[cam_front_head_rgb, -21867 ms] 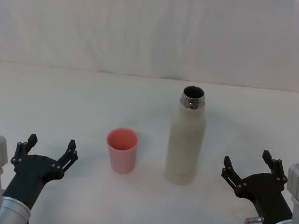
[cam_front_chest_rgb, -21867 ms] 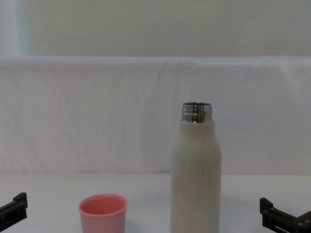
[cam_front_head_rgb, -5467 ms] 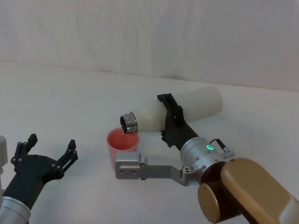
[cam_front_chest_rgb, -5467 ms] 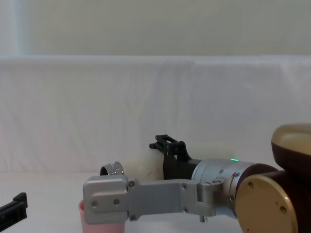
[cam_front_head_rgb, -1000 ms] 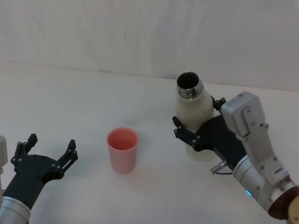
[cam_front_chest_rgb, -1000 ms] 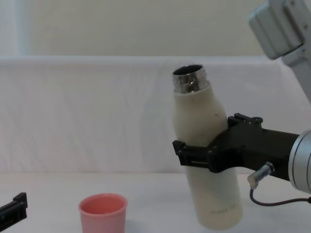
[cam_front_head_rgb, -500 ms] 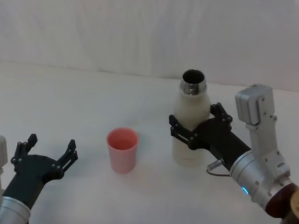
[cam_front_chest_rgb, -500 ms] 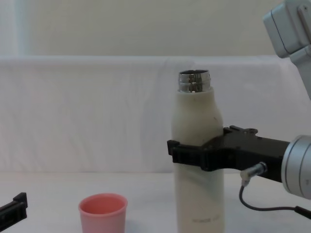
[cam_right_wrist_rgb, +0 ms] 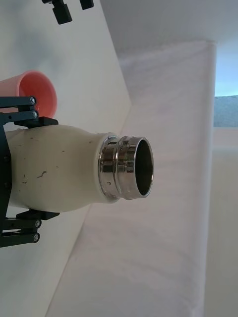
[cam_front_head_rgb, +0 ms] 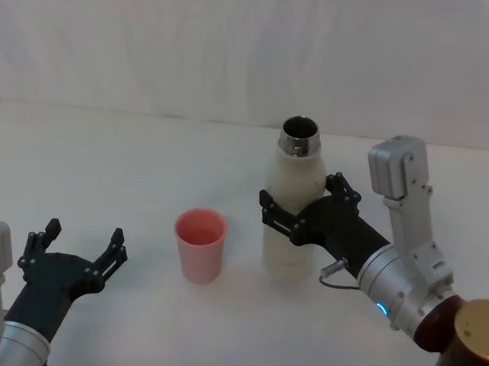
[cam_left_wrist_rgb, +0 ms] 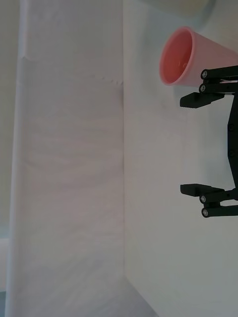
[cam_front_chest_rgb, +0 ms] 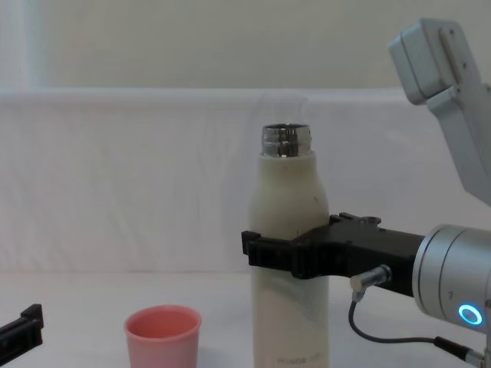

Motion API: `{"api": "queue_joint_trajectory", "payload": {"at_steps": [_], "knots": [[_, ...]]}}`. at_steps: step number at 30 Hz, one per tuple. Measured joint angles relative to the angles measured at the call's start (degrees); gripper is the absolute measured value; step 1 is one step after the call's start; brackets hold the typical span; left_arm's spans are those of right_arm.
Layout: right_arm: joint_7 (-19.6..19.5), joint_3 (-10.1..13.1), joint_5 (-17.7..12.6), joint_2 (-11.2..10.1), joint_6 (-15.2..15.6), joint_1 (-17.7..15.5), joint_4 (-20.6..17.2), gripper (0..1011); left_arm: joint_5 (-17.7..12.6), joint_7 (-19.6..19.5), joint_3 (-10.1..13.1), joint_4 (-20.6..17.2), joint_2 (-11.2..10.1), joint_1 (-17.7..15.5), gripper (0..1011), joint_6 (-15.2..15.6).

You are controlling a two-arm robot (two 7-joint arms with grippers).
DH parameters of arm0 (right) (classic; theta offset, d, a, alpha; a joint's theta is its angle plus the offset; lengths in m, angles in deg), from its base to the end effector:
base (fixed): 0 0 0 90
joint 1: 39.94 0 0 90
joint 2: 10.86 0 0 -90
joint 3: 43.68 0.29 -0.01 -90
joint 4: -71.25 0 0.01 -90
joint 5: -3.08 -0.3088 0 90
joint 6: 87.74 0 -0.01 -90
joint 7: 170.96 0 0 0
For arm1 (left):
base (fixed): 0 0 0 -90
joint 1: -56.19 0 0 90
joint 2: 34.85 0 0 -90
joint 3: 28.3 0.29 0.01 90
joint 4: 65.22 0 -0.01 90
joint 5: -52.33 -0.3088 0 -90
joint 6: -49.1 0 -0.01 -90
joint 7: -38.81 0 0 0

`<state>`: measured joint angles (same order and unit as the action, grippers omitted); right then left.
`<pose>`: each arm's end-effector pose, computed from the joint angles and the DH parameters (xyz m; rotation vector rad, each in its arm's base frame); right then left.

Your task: Grasp the thermos with one hand and pour water into the cup lid.

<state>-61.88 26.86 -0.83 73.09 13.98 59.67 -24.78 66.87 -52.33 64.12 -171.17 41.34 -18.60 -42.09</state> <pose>0.3515 0.0805 -0.2230 -0.0469 -0.0814 -0.8994 0.2530 0.0375 -0.2853 -0.0379 0.0140 1.4459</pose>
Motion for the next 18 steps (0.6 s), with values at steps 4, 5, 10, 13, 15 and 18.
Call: {"api": "queue_joint_trajectory", "payload": {"at_steps": [4, 5, 10, 13, 15, 18], "knots": [[-0.68, -0.53, -0.6, -0.06, -0.1, 0.43, 0.82, 960, 0.0, 0.0, 0.0, 0.0, 0.0, 0.0, 1001, 0.0], [-0.81, -0.58, -0.72, -0.08, -0.13, 0.48, 0.94, 960, 0.0, 0.0, 0.0, 0.0, 0.0, 0.0, 1001, 0.0], [-1.79, -1.29, -1.65, -0.39, -0.54, 0.7, 1.78, 960, 0.0, 0.0, 0.0, 0.0, 0.0, 0.0, 1001, 0.0], [-2.12, -1.46, -2.23, -0.53, -0.69, 0.71, 2.01, 960, 0.0, 0.0, 0.0, 0.0, 0.0, 0.0, 1001, 0.0], [-2.31, -1.6, -2.69, -0.7, -0.8, 0.71, 2.14, 960, 0.0, 0.0, 0.0, 0.0, 0.0, 0.0, 1001, 0.0], [-2.65, -1.79, -3.26, -0.89, -0.93, 0.71, 2.32, 960, 0.0, 0.0, 0.0, 0.0, 0.0, 0.0, 1001, 0.0]]}}
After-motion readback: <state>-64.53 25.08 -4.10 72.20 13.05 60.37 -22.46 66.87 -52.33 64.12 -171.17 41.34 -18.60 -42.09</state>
